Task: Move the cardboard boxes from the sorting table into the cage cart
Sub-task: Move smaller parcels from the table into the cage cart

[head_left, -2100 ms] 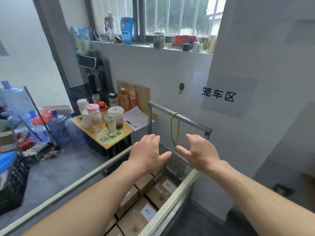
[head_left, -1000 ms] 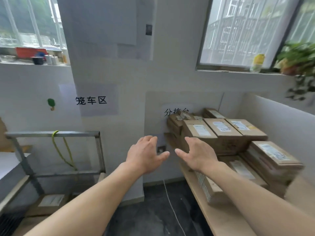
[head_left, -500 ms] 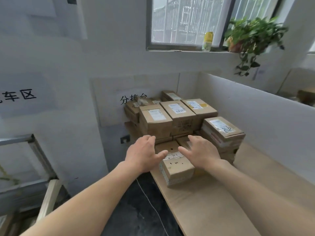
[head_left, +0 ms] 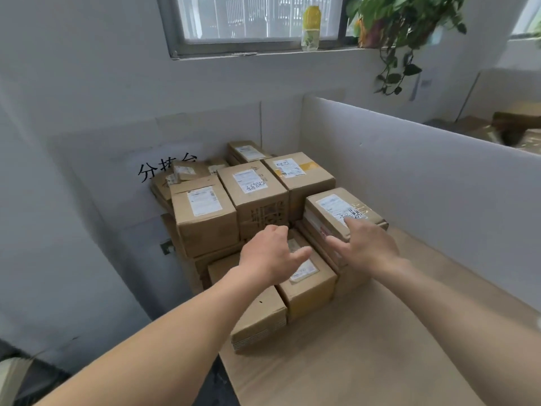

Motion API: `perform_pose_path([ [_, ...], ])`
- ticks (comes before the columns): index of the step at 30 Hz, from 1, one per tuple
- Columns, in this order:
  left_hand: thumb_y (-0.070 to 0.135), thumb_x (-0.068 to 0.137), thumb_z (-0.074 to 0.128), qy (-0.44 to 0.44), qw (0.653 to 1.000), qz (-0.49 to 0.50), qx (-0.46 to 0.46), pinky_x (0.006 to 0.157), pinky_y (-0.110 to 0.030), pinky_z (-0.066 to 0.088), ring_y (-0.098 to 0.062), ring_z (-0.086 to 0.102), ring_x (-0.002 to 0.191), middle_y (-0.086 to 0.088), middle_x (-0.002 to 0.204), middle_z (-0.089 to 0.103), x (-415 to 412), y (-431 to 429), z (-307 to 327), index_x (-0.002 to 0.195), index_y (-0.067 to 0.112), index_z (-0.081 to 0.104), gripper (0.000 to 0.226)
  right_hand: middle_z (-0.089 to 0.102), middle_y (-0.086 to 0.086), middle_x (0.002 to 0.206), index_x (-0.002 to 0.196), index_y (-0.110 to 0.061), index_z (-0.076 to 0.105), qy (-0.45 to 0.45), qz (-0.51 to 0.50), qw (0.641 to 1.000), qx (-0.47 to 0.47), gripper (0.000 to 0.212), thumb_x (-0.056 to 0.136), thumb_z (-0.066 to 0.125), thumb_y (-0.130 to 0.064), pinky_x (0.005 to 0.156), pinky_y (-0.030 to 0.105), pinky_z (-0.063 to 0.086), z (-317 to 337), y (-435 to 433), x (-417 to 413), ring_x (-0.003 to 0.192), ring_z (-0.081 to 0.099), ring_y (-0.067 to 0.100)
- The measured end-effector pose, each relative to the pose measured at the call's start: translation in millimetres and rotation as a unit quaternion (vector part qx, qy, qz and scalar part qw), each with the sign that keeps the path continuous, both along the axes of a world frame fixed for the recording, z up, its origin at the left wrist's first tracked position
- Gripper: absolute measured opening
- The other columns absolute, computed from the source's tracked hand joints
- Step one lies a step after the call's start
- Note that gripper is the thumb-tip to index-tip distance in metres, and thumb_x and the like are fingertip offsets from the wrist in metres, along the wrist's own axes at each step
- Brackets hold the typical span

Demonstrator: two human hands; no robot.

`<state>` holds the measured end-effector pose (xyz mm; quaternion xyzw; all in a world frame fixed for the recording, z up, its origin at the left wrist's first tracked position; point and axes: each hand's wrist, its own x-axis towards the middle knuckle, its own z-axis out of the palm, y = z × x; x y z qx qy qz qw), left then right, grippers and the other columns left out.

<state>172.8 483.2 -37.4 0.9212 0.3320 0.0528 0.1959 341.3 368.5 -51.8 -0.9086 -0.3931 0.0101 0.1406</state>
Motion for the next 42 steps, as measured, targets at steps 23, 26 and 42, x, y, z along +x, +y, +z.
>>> perform_pose_path([
  [23,0.046,0.090,0.067,-0.083,0.983,0.076,-0.142,0.081,-0.031,0.050,-0.017,0.061,0.104,0.004,0.125,0.064,151,6,-72,0.129,0.019,0.054,0.049,0.062,0.013,0.133,0.134,-0.015,0.052,0.077,-0.119,0.988,0.067,0.065,0.090,0.053,-0.063,0.085,0.041,0.045,-66,14,130,0.118,0.058,0.034],
  [26,0.048,0.088,0.068,-0.075,0.977,0.111,-0.168,0.079,-0.035,0.053,-0.019,0.062,0.100,0.001,0.118,0.064,151,14,-78,0.123,0.017,0.051,0.051,0.066,0.009,0.126,0.128,-0.019,0.057,0.121,-0.118,0.984,0.060,0.062,0.089,0.052,-0.067,0.083,0.038,0.046,-74,13,126,0.110,0.061,0.032],
  [42,0.060,0.081,0.074,-0.106,0.950,0.214,-0.203,0.085,-0.041,0.058,-0.021,0.064,0.099,0.002,0.109,0.062,90,22,-61,0.118,0.015,0.046,0.065,0.069,-0.007,0.105,0.113,-0.025,0.063,0.217,-0.029,0.962,0.162,0.048,0.081,0.074,-0.059,0.072,0.029,0.047,-51,23,53,0.096,0.063,0.017],
])
